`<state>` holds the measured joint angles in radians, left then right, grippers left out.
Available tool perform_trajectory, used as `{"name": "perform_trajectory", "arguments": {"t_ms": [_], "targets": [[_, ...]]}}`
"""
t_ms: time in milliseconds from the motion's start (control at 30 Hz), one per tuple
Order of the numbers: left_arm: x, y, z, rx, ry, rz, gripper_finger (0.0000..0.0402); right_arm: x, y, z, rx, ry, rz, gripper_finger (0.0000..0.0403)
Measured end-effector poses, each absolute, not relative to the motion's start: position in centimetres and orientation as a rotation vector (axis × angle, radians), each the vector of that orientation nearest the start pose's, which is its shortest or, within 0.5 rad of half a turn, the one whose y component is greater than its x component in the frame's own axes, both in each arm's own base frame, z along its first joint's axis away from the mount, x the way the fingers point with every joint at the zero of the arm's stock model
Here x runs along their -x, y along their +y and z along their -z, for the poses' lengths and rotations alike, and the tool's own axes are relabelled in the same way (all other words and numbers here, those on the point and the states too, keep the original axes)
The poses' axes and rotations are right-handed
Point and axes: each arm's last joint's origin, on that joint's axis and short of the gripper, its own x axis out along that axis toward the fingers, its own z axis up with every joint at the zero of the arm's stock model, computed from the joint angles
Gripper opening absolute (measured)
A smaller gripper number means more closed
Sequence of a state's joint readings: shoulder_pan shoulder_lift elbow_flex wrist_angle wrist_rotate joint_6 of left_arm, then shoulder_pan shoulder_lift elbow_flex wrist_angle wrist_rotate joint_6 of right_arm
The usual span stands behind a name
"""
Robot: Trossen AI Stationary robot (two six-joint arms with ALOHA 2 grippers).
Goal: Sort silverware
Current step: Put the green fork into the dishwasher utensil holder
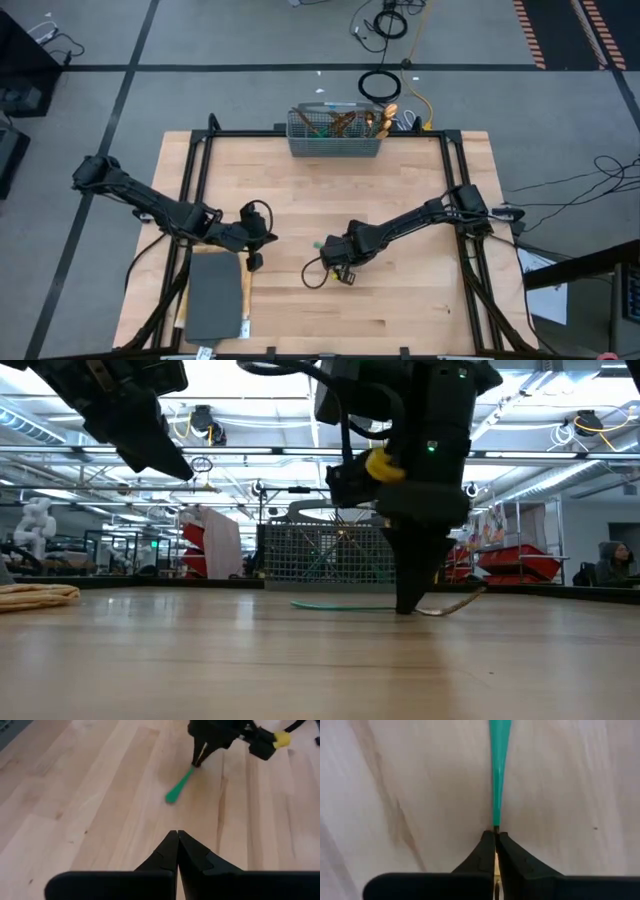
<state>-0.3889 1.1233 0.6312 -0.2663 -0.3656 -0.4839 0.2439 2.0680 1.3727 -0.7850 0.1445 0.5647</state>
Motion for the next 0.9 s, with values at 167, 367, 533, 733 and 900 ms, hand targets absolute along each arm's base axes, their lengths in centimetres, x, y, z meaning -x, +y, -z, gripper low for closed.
{"name": "perform_trajectory", "arguments": {"t_ms": [167, 367, 533, 733, 900], "targets": [[-20.4, -7.7, -21.3, 0.168, 0.695, -0.146, 0.0011, -37.1, 8.1, -16.1, 0.059, 1.448, 0.464, 0.0001], [-20.2, -8.1, -21.3, 0.143, 0.682, -0.158, 0.0011, -36.3, 6.1, -21.5, 0.392, 1.518, 0.687, 0.0], [-20.2, -8.2, -21.3, 0.134, 0.674, -0.167, 0.0011, -36.6, 2.7, -25.5, 0.524, 1.437, 0.777, 0.0], [-20.0, -8.1, -21.3, 0.112, 0.668, -0.215, 0.0011, -35.7, -3.8, -29.6, 0.6, 1.397, 0.979, 0.0], [-20.0, -8.0, -21.3, 0.105, 0.664, -0.228, 0.0011, -34.8, -8.5, -31.5, 0.784, 1.473, 1.063, 0.0]]}}
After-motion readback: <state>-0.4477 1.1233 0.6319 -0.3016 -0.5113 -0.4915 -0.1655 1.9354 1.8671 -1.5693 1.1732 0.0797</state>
